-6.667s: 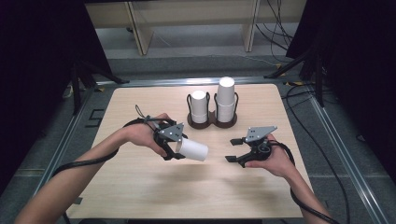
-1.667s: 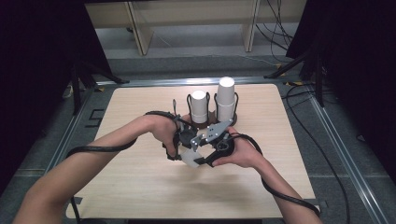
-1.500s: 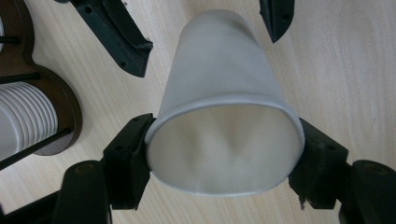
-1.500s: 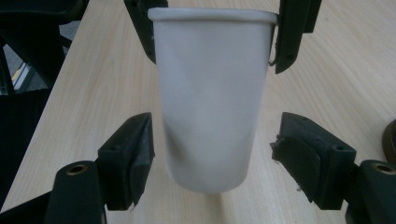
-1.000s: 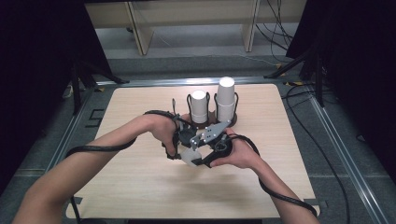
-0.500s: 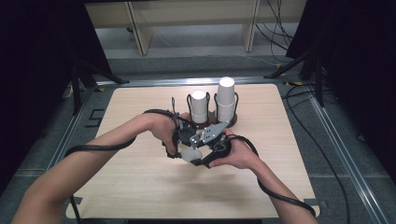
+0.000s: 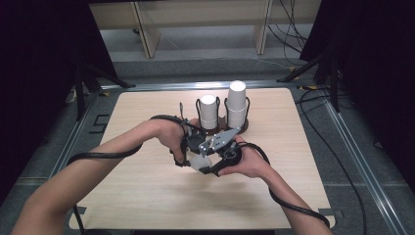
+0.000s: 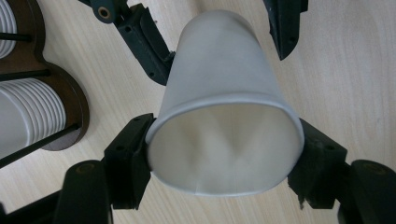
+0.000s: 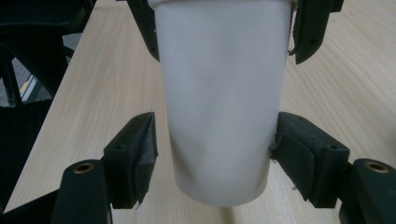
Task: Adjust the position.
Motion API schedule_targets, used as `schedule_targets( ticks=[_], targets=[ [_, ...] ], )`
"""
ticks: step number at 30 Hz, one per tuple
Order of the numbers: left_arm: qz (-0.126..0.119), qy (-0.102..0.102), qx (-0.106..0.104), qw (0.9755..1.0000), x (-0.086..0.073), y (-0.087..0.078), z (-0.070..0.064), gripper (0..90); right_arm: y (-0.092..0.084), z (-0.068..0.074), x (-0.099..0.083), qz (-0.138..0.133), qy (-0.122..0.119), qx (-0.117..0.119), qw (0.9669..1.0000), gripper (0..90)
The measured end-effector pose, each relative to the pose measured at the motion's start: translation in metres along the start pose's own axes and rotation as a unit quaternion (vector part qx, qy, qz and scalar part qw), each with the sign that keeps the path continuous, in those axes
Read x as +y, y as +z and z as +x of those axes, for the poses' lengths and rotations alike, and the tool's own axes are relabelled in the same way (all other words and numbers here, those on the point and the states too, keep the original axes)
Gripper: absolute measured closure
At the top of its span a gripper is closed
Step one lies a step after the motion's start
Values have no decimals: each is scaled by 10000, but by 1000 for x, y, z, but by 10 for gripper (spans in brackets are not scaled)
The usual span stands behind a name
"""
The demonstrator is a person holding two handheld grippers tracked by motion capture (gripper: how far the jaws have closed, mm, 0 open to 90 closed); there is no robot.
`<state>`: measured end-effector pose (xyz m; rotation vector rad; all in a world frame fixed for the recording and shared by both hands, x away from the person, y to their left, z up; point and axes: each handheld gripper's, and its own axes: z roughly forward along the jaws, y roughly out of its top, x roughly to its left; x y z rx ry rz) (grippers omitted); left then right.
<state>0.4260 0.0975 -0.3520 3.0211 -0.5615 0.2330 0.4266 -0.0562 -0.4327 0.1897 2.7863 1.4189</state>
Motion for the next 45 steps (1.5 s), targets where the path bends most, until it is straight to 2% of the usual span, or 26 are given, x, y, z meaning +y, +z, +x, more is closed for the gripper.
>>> schedule_targets(
  ticks=[3, 4, 10, 12, 14, 15, 21, 22, 23, 25, 26, 28, 29, 30, 33, 34, 35, 37, 38, 40, 45],
  targets=[
    [-19, 9, 11, 10000, 1, -1, 0, 307, 1, 0, 0, 8, 25, 34, 10000, 308],
    [-44, -44, -12, 10000, 1, -1, 0, 307, 2, 0, -1, -11, 47, 23, 10000, 308],
    [-73, -74, -22, 9999, 2, -1, -1, 307, 4, 0, -2, 7, -25, 38, 10000, 309],
    [-87, -93, -30, 9999, 2, -1, -2, 307, 5, 2, -2, 4, 143, 92, 9999, 312],
    [-93, -102, -23, 9999, 2, -2, -1, 307, 6, 0, -3, -15, 43, 55, 10000, 314],
    [-102, -116, -31, 9999, 2, -2, -1, 308, 5, 3, -3, 63, 288, 5, 9996, 315],
    [-132, -135, -48, 9998, 3, -2, -1, 307, 6, 3, -4, 25, 307, -5, 9995, 343],
    [-172, -166, -41, 9997, 3, -2, -1, 307, 7, 1, -4, -57, 117, 11, 9999, 345],
    [-185, -178, -48, 9997, 3, -2, -1, 307, 6, 2, -5, -24, 192, -9, 9998, 347],
    [-207, -194, -51, 9996, 3, -2, -1, 308, 7, 3, -5, -36, 148, 49, 9999, 351],
    [-220, -180, -60, 9996, 3, -3, -1, 307, 6, 1, -5, -64, -59, -39, 10000, 355],
    [-271, -203, -7, 9994, 3, -3, -1, 303, 7, 2, -6, -89, -65, -77, 9999, 360],
    [-271, -203, -7, 9994, 3, -3, -1, 294, 6, 5, -7, -40, 103, -79, 9999, 361],
    [-366, -278, -44, 9989, 1, -2, -2, 280, 6, 4, -7, -94, -27, -62, 9999, 360],
    [-501, -332, 22, 9982, 0, -1, -2, 225, 6, 4, -8, -125, -108, -106, 9998, 360],
    [-608, -375, 80, 9974, -2, 0, -2, 180, 5, 4, -10, -184, -200, -210, 9994, 360],
    [-790, -506, 114, 9955, -4, 1, -4, 152, 4, 4, -11, -194, -198, -237, 9993, 360],
    [-796, -469, 178, 9956, -5, 0, -3, 135, 3, 4, -13, -218, -211, -302, 9991, 360],
    [-1011, -546, 268, 9930, -6, 2, -4, 135, 3, 5, -15, -224, -109, -286, 9993, 360],
    [-1205, -683, 395, 9896, -10, 1, -6, 73, 0, 5, -20, -357, -149, -431, 9983, 360],
    [-1506, -839, 706, 9825, -18, 2, -9, 11, -6, 7, -27, -519, -105, -599, 9968, 360]
  ],
)
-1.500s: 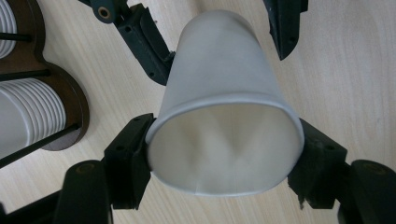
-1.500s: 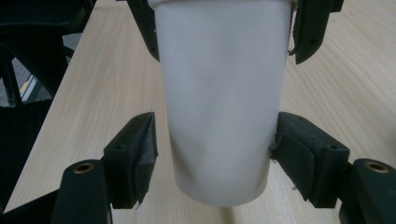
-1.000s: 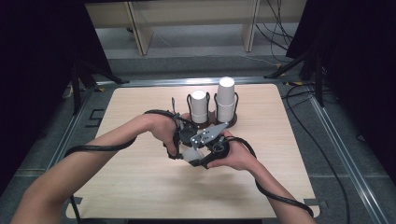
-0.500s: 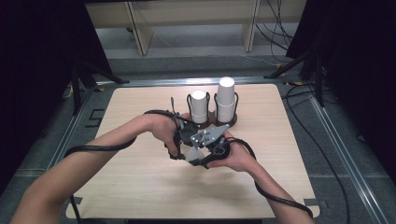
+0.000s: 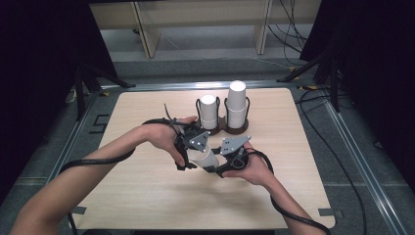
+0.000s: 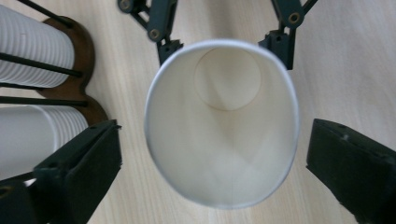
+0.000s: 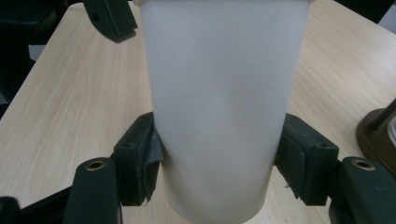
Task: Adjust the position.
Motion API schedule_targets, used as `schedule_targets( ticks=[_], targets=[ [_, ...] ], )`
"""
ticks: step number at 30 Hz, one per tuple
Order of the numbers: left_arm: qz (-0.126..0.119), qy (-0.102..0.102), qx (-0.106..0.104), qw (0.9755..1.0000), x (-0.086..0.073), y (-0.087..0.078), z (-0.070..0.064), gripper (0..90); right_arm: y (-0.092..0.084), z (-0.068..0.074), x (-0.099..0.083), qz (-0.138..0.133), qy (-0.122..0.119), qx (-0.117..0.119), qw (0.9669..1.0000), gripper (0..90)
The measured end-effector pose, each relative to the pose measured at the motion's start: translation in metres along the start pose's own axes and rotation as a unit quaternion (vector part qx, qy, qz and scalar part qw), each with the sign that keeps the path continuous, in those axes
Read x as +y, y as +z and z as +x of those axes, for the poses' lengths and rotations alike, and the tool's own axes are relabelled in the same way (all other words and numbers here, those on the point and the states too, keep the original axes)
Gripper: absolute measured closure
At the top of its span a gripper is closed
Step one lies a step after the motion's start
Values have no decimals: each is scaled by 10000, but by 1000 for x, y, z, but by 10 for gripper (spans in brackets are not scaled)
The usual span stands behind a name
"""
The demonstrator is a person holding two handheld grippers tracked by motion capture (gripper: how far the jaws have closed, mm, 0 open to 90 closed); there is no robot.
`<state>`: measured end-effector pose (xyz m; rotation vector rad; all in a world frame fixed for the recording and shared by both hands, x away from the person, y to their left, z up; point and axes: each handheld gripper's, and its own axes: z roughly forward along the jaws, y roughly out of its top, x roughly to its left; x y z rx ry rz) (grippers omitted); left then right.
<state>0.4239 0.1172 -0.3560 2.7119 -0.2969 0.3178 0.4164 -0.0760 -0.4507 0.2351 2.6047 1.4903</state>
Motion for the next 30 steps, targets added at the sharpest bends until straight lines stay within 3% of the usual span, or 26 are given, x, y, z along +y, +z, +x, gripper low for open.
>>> schedule_targets(
  ticks=[3, 5, 7, 8, 9, 12, 14, 15, 16, 17, 18, 19, 20, 21, 22, 23, 24, 25, 26, 27, 28, 29, 30],
  targets=[
    [-155, -131, 96, 9997, -4, -1, -2, 0, -3, 1, -3, -31, 49, -45, 10000, 360],
    [-258, -162, 299, 9991, -9, -4, -2, 0, -8, 1, -9, -152, 85, -198, 9997, 360],
    [-556, -356, 515, 9965, -16, -7, -3, 0, -12, 2, -12, -220, 143, -255, 9993, 360],
    [-556, -356, 515, 9965, -16, -7, -3, 0, -14, 2, -14, -245, 164, -282, 9992, 360],
    [-793, -567, 672, 9930, -22, -8, -5, 0, -16, 1, -16, -320, 145, -350, 9988, 360],
    [-1228, -915, 920, 9839, -32, -8, -11, 0, -23, 1, -20, -510, 281, -487, 9971, 359],
    [-1530, -1180, 1016, 9759, -40, -6, -16, 0, -29, 1, -24, -629, 361, -600, 9956, 359],
    [-1530, -1180, 1016, 9759, -40, -6, -16, 0, -29, 1, -24, -629, 361, -600, 9956, 359],
    [-1650, -1342, 1098, 9709, -46, -4, -20, 0, -31, 1, -26, -689, 373, -644, 9948, 359],
    [-1726, -1494, 1177, 9665, -54, -2, -25, 0, -36, 3, -31, -852, 484, -798, 9920, 359],
    [-1850, -1720, 1191, 9602, -59, 2, -30, 0, -39, 3, -33, -856, 448, -852, 9917, 359],
    [-1819, -1713, 1298, 9595, -64, 2, -32, 0, -42, 4, -35, -902, 550, -881, 9905, 358],
    [-1949, -1806, 1303, 9552, -69, 4, -35, 0, -44, 4, -37, -1012, 547, -969, 9886, 358],
    [-1949, -1806, 1303, 9552, -69, 4, -35, 0, -44, 4, -37, -1012, 547, -969, 9886, 358],
    [-2216, -2031, 1257, 9454, -78, 11, -42, 0, -52, 5, -41, -1189, 725, -1089, 9842, 359],
    [-2216, -2031, 1257, 9454, -78, 11, -42, 0, -54, 4, -43, -1278, 708, -1155, 9825, 358],
    [-2388, -2375, 1412, 9309, -86, 15, -50, 0, -58, 4, -46, -1364, 738, -1221, 9803, 358],
    [-2431, -2669, 1512, 9202, -91, 17, -56, 0, -60, 5, -48, -1409, 813, -1296, 9781, 358],
    [-2553, -2779, 1643, 9114, -96, 21, -58, 0, -63, 4, -50, -1467, 828, -1293, 9772, 358],
    [-2604, -2799, 1757, 9072, -100, 23, -59, 3, -66, 6, -53, -1457, 1014, -1334, 9750, 358],
    [-2604, -2799, 1757, 9072, -100, 23, -59, 13, -68, 5, -55, -1503, 935, -1451, 9735, 358],
    [-2883, -3228, 1739, 8845, -106, 33, -66, 13, -71, 6, -58, -1561, 1066, -1494, 9705, 358],
    [-2814, -3522, 1987, 8702, -111, 35, -73, 14, -73, 4, -60, -1573, 986, -1554, 9703, 358]
  ],
)
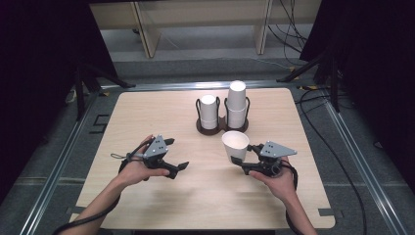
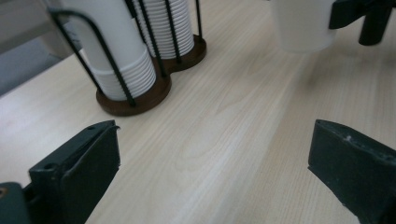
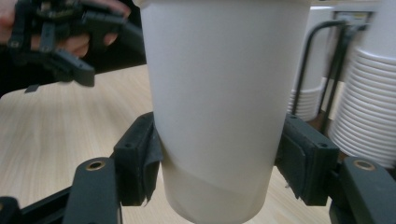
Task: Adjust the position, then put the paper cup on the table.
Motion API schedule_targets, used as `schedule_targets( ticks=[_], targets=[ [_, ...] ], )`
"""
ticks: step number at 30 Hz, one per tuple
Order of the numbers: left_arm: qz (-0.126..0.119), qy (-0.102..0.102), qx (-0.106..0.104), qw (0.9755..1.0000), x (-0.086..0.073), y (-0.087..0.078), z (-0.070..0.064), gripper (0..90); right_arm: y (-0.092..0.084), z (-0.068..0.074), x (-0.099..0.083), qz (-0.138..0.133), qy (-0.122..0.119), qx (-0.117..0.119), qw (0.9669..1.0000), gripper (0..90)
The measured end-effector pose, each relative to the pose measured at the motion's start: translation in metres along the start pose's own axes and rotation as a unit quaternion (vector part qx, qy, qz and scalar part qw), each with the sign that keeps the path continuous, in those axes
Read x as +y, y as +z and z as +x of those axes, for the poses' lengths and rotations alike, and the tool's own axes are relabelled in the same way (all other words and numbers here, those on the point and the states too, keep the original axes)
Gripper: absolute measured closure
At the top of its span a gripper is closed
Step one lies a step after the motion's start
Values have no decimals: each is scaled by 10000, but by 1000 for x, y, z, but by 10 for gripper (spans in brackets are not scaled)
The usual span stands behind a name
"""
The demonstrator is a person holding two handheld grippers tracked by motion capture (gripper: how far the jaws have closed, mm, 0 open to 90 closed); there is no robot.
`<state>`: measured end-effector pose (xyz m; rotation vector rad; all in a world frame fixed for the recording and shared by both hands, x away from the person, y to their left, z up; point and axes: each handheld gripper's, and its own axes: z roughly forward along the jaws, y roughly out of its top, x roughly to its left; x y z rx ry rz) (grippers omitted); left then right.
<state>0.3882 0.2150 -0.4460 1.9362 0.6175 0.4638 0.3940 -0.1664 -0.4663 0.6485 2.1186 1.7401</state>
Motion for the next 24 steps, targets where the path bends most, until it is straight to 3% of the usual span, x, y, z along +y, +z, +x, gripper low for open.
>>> schedule_targets(
  ticks=[2, 3, 6, 7, 8, 9, 12, 13, 14, 16, 17, 18, 19, 20, 21, 22, 23, 24],
  targets=[
    [-48, -52, 244, 9997, -9, -3, -1, 14, -7, 1, -3, 92, 210, -60, 9997, 358],
    [-168, -123, 376, 9991, -15, -3, -1, 14, -10, 1, -3, 89, 188, -100, 9997, 358],
    [-211, -172, 791, 9965, -30, -6, -2, 14, -17, 2, -6, -54, 272, -156, 9995, 358],
    [-166, -200, 880, 9958, -34, -8, -2, 13, -20, 2, -6, 2, 266, -235, 9994, 357],
    [-268, -245, 942, 9949, -38, -9, -2, 12, -22, 2, -6, -105, 285, -252, 9992, 357],
    [-299, -286, 1034, 9938, -42, -10, -2, 11, -25, 2, -6, -21, 316, -312, 9990, 357],
    [-348, -393, 1146, 9920, -49, -14, -2, 11, -29, -1, -9, -102, 336, -319, 9989, 356],
    [-376, -490, 1174, 9912, -51, -15, -3, 11, -30, 0, -10, -86, 462, -392, 9981, 356],
    [-359, -404, 1196, 9913, -51, -16, -2, 11, -32, -2, -10, -74, 410, -432, 9982, 355],
    [-352, -428, 1231, 9909, -53, -16, -3, 11, -35, -4, -11, -86, 442, -506, 9977, 355],
    [-448, -395, 1197, 9910, -54, -14, -3, 11, -38, -6, -12, -96, 391, -602, 9974, 355],
    [-462, -373, 1145, 9916, -55, -13, -3, 11, -40, -6, -12, -39, 595, -544, 9967, 355],
    [-450, -367, 1174, 9914, -55, -13, -3, 11, -43, -5, -13, -52, 615, -664, 9959, 355],
    [-320, -426, 1234, 9909, -55, -15, -6, 11, -46, -9, -13, -39, 430, -649, 9970, 355],
    [-361, -432, 1247, 9906, -55, -14, -6, 11, -50, -9, -12, 42, 519, -717, 9961, 355],
    [-361, -432, 1247, 9906, -55, -14, -6, 11, -53, -11, -13, -5, 423, -754, 9963, 355],
    [-449, -371, 1203, 9910, -55, -13, -5, 11, -58, -10, -13, 30, 536, -800, 9953, 355],
    [-451, -363, 1200, 9911, -55, -13, -5, 11, -62, -12, -14, 112, 484, -876, 9949, 355]
  ],
)
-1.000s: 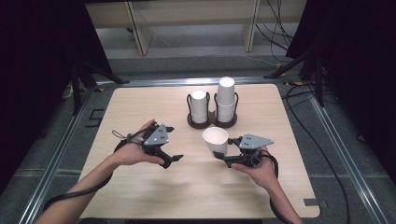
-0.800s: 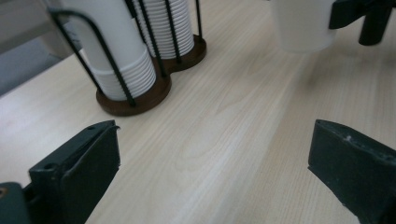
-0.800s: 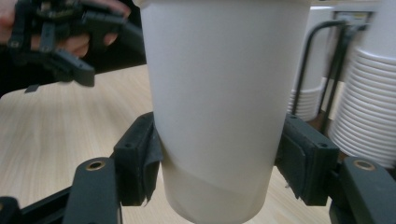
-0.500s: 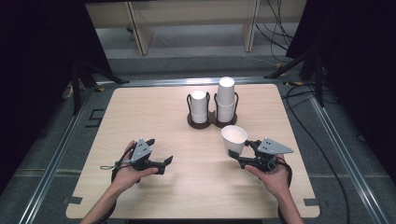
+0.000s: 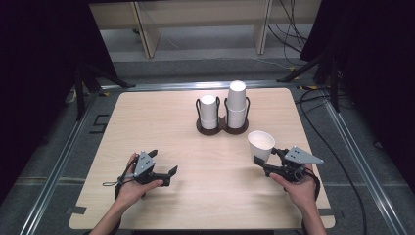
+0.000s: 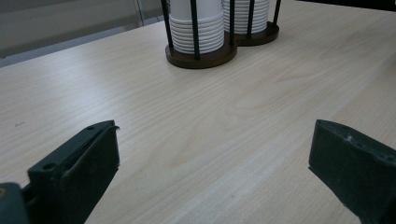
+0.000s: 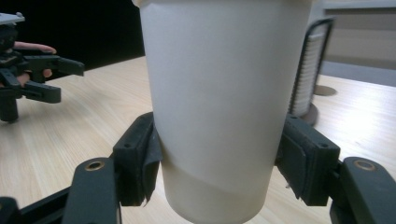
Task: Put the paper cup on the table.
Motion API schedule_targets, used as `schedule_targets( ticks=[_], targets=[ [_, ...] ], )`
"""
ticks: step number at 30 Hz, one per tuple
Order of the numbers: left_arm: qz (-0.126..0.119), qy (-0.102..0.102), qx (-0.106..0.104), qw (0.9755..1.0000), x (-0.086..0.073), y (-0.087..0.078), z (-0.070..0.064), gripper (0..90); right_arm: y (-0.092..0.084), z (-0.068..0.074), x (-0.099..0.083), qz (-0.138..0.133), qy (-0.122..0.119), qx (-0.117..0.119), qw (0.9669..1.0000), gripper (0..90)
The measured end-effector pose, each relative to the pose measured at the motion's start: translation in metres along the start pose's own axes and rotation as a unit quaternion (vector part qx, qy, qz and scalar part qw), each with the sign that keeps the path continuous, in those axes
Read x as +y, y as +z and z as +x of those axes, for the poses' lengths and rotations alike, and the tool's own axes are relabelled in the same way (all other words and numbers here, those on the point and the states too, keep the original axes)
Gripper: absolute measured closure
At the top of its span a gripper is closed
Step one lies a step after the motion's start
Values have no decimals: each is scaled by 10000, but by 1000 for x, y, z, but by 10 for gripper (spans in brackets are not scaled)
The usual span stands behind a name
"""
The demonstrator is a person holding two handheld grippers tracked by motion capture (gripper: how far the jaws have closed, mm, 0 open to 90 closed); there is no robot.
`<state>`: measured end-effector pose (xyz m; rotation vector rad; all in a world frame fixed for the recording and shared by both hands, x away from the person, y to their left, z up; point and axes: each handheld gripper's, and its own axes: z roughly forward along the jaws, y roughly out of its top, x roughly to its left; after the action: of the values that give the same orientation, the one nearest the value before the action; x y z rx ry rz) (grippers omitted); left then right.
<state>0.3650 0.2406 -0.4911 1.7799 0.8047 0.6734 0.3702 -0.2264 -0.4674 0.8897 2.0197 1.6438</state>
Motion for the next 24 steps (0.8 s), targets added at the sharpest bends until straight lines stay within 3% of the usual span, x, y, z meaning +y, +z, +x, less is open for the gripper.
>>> schedule_targets(
  ticks=[2, 3, 5, 9, 10, 11, 14, 16, 18, 19, 21, 22, 23, 24],
  targets=[
    [122, -8, 25, 9999, 0, -2, -1, 11, -5, -3, -1, 23, -48, -66, 10000, 355],
    [115, -8, 38, 9999, 0, -3, -2, 11, -8, -3, -2, 73, 47, -116, 9999, 355],
    [115, -14, 44, 9999, -1, -3, -2, 11, -13, -7, -3, 15, -106, -253, 9996, 355],
    [104, -15, 7, 9999, -3, -2, -2, 11, -24, -12, -7, 213, 230, -349, 9989, 355],
    [79, 26, -3, 10000, -3, -2, -2, 11, -27, -14, -8, 217, 71, -535, 9983, 355],
    [86, -8, 1, 10000, -3, -2, -2, 11, -28, -15, -9, 149, 153, -641, 9977, 355],
    [97, 21, 17, 9999, -2, -3, 0, 11, -33, -20, -11, 363, 80, -659, 9971, 355],
    [150, -38, 51, 9999, -2, -4, 0, 11, -37, -21, -14, 410, 178, -783, 9959, 356],
    [156, -40, 54, 9999, -3, -4, 0, 11, -37, -24, -15, 397, 105, -805, 9959, 356],
    [51, 10, 7, 10000, -3, -1, 1, 11, -41, -27, -17, 494, 192, -850, 9950, 355],
    [176, -19, 40, 9998, -3, -1, 0, 11, -44, -30, -19, 563, 235, -927, 9938, 355],
    [119, 1, -2, 9999, -4, 0, 1, 11, -46, -29, -20, 624, 397, -963, 9926, 355],
    [91, 23, -7, 10000, -4, 2, 1, 11, -48, -34, -20, 619, 212, -1018, 9926, 355],
    [104, 34, 13, 9999, -4, 2, 1, 11, -49, -35, -20, 648, 217, -1076, 9918, 355]
  ],
)
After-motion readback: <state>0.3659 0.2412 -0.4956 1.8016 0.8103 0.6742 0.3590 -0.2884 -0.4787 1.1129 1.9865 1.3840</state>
